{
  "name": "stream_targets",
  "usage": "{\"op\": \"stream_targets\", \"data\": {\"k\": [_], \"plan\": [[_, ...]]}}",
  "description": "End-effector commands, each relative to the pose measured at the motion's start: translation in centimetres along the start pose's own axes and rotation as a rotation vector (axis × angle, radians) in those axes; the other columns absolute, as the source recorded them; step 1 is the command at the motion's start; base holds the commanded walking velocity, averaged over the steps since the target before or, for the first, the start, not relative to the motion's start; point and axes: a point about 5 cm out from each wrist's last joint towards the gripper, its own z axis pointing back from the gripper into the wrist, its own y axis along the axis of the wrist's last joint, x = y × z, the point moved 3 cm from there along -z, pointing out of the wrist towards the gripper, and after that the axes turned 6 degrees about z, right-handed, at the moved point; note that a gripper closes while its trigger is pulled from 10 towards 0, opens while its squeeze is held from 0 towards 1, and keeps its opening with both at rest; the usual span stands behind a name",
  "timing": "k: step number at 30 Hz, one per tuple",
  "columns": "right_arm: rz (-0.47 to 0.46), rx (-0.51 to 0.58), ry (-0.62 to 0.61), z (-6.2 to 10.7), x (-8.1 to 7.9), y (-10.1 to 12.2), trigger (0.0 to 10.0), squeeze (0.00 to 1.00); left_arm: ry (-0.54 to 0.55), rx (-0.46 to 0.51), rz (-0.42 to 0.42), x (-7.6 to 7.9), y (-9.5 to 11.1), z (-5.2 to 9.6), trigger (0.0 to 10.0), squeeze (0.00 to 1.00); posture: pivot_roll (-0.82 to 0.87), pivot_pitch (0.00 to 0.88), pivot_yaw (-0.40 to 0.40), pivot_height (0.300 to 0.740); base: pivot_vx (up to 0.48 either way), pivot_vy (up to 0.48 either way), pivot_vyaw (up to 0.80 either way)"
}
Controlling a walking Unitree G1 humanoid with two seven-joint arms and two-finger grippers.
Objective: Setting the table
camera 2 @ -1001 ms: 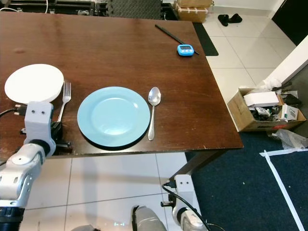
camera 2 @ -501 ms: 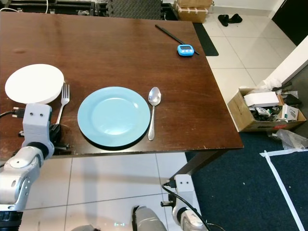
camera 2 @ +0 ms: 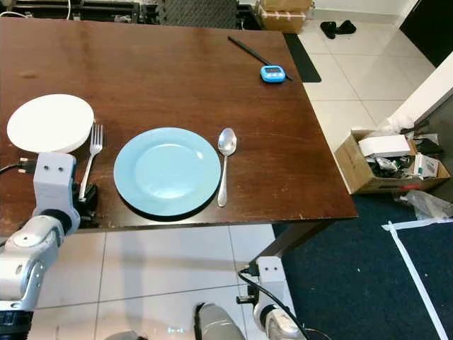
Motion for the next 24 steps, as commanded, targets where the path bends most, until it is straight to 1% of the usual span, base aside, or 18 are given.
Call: {"op": "stream_targets", "data": {"k": [1, 2, 6, 7, 8, 9, 11, 13, 14, 15, 16, 17, 19, 20, 21, 22, 23, 24], "plan": [[-0.007, -0.025, -0.006, 0.2, 0.1, -0.8, 10.0, 0.00, 0.074, -0.065, 0.005, -1.1, -1.6, 0.5, 10.0, 0.00, 0.02, 0.128, -0.027, 0.740, 0.000, 0.000, 0.00], [-0.007, -0.024, -0.006, 0.2, 0.1, -0.7, 10.0, 0.00, 0.082, -0.058, 0.005, -1.2, -1.4, 0.5, 10.0, 0.00, 0.02, 0.129, -0.028, 0.740, 0.000, 0.000, 0.00], [-0.007, -0.023, -0.004, 0.2, 0.1, -0.7, 10.0, 0.00, 0.125, 0.018, 0.024, -1.8, 0.4, 0.8, 10.0, 0.00, 0.02, 0.129, -0.028, 0.740, 0.000, 0.000, 0.00], [-0.007, -0.023, -0.004, 0.2, 0.1, -0.7, 10.0, 0.00, 0.125, 0.018, 0.024, -1.8, 0.4, 0.8, 10.0, 0.00, 0.02, 0.129, -0.028, 0.740, 0.000, 0.000, 0.00], [-0.007, -0.022, -0.003, 0.2, 0.0, -0.7, 10.0, 0.00, 0.118, 0.073, 0.055, -2.1, 1.9, 1.0, 10.0, 0.00, 0.02, 0.129, -0.028, 0.740, 0.000, 0.000, 0.00], [-0.007, -0.022, -0.003, 0.2, 0.0, -0.7, 10.0, 0.00, 0.111, 0.094, 0.068, -2.1, 2.4, 1.1, 10.0, 0.00, 0.02, 0.129, -0.028, 0.740, 0.000, 0.000, 0.00], [-0.007, -0.022, -0.002, 0.2, 0.0, -0.7, 10.0, 0.00, 0.106, 0.109, 0.074, -2.2, 2.9, 1.2, 10.0, 0.00, 0.02, 0.129, -0.028, 0.740, 0.000, 0.000, 0.00], [-0.007, -0.020, -0.002, 0.2, 0.0, -0.7, 10.0, 0.00, 0.090, 0.146, 0.085, -2.4, 4.2, 1.4, 10.0, 0.00, 0.03, 0.130, -0.030, 0.740, 0.000, 0.000, 0.00], [-0.007, -0.020, -0.002, 0.2, 0.0, -0.7, 10.0, 0.00, 0.090, 0.146, 0.085, -2.4, 4.2, 1.4, 10.0, 0.00, 0.03, 0.130, -0.030, 0.740, 0.000, 0.000, 0.00], [-0.008, -0.020, -0.003, 0.2, 0.0, -0.6, 10.0, 0.00, 0.066, 0.171, 0.093, -2.3, 4.9, 1.6, 10.0, 0.00, 0.03, 0.130, -0.030, 0.740, 0.000, 0.000, 0.00], [-0.008, -0.020, -0.003, 0.2, 0.0, -0.6, 10.0, 0.00, 0.066, 0.171, 0.093, -2.3, 4.9, 1.6, 10.0, 0.00, 0.03, 0.130, -0.030, 0.740, 0.000, 0.000, 0.00], [-0.008, -0.019, -0.003, 0.2, 0.0, -0.6, 10.0, 0.00, 0.020, 0.213, 0.102, -2.2, 6.0, 1.9, 10.0, 0.00, 0.03, 0.130, -0.030, 0.740, 0.000, 0.000, 0.00], [-0.008, -0.019, -0.004, 0.2, 0.0, -0.6, 10.0, 0.00, -0.096, 0.297, 0.166, -1.9, 7.8, 2.6, 10.0, 0.00, 0.03, 0.130, -0.032, 0.740, 0.000, 0.000, 0.00], [-0.008, -0.019, -0.004, 0.2, 0.0, -0.6, 10.0, 0.00, -0.096, 0.297, 0.166, -1.9, 7.8, 2.6, 10.0, 0.00, 0.03, 0.130, -0.032, 0.740, 0.000, 0.000, 0.00], [-0.008, -0.020, -0.004, 0.2, 0.0, -0.7, 10.0, 0.00, -0.159, 0.325, 0.197, -1.8, 8.5, 2.9, 10.0, 0.00, 0.03, 0.130, -0.032, 0.740, 0.000, 0.000, 0.00], [-0.008, -0.021, -0.003, 0.2, 0.0, -0.7, 10.0, 0.00, -0.258, 0.334, 0.221, -1.3, 8.8, 3.3, 10.0, 0.00, 0.03, 0.130, -0.032, 0.740, 0.000, 0.000, 0.00], [-0.007, -0.022, -0.003, 0.2, 0.0, -0.7, 10.0, 0.00, -0.364, 0.328, 0.220, -0.7, 9.0, 3.8, 10.0, 0.00, 0.03, 0.126, -0.041, 0.740, 0.000, 0.000, 0.00], [-0.007, -0.022, -0.003, 0.2, 0.0, -0.7, 10.0, 0.00, -0.364, 0.328, 0.220, -0.7, 9.0, 3.8, 10.0, 0.00, 0.03, 0.126, -0.041, 0.740, 0.000, 0.000, 0.00]]}}
